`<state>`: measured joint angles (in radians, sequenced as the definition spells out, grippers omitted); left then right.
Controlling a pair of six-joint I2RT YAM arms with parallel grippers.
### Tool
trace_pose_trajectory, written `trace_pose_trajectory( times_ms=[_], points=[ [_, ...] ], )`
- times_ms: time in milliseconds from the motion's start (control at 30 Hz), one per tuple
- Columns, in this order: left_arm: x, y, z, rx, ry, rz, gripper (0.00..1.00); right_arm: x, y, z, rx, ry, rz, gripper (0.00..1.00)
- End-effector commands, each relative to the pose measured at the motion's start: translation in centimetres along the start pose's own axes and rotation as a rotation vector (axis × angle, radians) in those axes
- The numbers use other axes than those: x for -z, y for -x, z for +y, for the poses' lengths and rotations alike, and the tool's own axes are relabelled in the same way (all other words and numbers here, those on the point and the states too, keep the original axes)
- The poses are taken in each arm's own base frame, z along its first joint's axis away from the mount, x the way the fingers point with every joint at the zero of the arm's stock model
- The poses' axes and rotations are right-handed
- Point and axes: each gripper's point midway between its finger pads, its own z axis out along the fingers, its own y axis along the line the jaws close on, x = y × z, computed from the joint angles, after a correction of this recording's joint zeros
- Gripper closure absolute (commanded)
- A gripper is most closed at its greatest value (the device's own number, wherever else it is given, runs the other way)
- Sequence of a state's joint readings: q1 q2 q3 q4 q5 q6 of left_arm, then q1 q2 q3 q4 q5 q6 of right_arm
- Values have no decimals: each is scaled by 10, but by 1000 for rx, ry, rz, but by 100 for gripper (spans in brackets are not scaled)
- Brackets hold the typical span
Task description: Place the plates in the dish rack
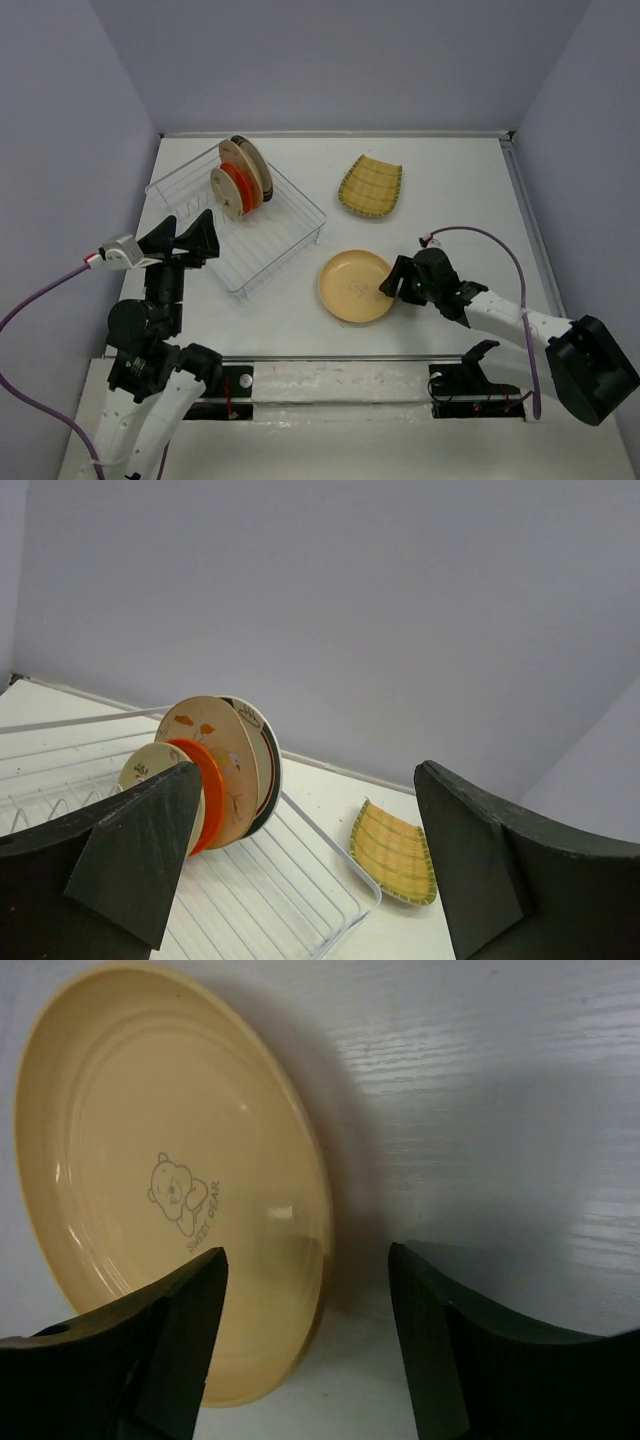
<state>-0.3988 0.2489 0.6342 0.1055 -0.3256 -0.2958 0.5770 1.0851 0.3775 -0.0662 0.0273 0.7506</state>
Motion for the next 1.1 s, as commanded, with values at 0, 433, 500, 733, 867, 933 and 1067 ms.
trace_pose_trajectory(
  times_ms=[0,433,500,733,867,933,1067],
  points=[
    [-4,5,-4,-4,-17,-21,1,-10,-21,15,-69,99,94,36],
    [2,15,-10,8,-50,-46,1,35,52,22,-19,12,-172,93],
    [4,19,-12,15,-61,-58,1,79,91,32,22,-9,-294,93],
    [9,32,-13,33,-71,-98,1,150,193,142,149,42,-552,93],
    [9,33,-6,22,-33,-106,1,125,221,231,327,-62,-658,93],
    [6,28,-4,21,-19,-88,1,123,236,273,320,19,-665,93],
    [-2,13,-15,40,-61,-16,1,111,237,305,338,122,-666,93]
  ],
)
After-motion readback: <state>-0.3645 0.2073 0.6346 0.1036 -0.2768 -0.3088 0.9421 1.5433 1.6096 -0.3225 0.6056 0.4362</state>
